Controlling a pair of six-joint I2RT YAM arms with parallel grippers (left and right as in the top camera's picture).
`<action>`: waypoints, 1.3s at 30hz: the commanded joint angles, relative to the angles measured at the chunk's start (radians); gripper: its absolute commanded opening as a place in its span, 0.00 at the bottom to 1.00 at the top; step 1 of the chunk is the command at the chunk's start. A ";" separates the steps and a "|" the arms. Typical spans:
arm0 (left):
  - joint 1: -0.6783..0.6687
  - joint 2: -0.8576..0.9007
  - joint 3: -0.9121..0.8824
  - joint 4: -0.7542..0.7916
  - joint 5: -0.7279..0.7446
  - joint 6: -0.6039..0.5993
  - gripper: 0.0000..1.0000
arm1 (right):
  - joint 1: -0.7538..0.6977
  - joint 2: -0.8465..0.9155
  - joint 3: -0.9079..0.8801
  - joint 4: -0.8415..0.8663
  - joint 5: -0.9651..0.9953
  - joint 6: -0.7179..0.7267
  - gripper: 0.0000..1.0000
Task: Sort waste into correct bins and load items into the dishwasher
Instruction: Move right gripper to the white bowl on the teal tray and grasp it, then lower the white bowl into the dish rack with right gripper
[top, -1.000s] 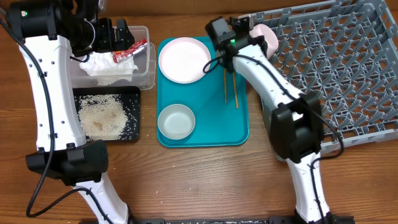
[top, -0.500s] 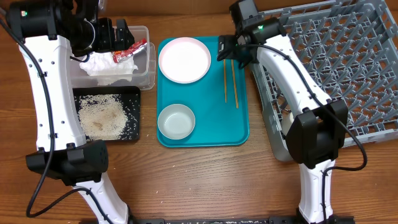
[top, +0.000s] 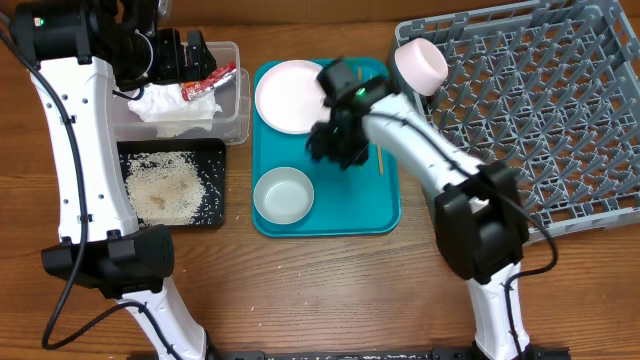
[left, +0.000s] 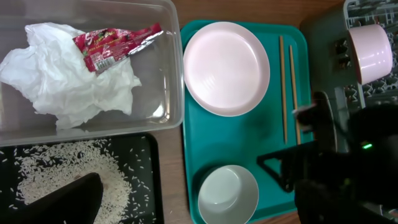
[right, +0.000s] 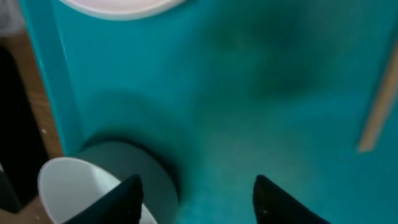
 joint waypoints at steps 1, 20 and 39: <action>-0.005 0.000 0.008 0.002 -0.007 -0.006 1.00 | 0.029 -0.026 -0.071 0.034 -0.018 0.083 0.50; -0.005 0.000 0.008 0.002 -0.007 -0.006 1.00 | 0.039 -0.121 -0.043 0.041 -0.037 -0.108 0.60; -0.005 0.000 0.008 0.002 -0.007 -0.006 1.00 | 0.117 -0.117 -0.202 0.127 0.055 0.011 0.04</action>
